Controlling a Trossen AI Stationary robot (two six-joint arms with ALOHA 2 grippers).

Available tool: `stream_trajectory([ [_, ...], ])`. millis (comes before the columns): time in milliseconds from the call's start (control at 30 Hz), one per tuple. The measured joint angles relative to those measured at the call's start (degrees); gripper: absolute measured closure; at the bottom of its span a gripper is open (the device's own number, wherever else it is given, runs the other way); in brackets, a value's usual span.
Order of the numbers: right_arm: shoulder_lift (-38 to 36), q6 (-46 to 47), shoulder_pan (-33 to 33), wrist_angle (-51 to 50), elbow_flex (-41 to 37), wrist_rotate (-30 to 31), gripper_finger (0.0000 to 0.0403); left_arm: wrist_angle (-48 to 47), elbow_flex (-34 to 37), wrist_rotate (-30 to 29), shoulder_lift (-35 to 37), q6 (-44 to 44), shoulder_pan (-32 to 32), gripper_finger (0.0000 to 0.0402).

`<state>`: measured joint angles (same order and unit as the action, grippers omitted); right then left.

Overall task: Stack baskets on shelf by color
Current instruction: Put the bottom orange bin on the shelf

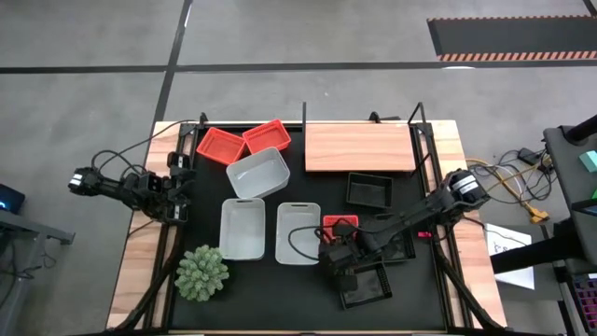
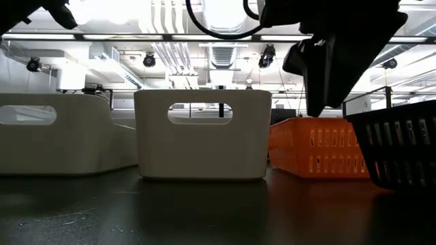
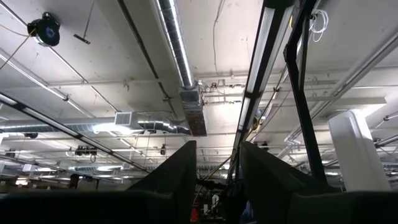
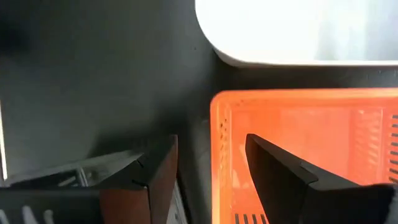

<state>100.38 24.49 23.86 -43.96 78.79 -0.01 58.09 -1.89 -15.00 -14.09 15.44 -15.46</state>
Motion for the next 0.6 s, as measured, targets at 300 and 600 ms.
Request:
stream_trajectory([
  [300, -0.03, 2.59, -0.27, 7.67, -4.65, 0.20, 0.0234, 0.00, 0.00, 0.00, -0.04, 0.00, 0.00, 0.0293],
  [600, -0.13, 2.57, -0.98, 10.08, -5.32, 0.13, 0.0350, 0.18, 0.00, 0.00, -0.02, 0.13, 0.00, 0.0293],
])
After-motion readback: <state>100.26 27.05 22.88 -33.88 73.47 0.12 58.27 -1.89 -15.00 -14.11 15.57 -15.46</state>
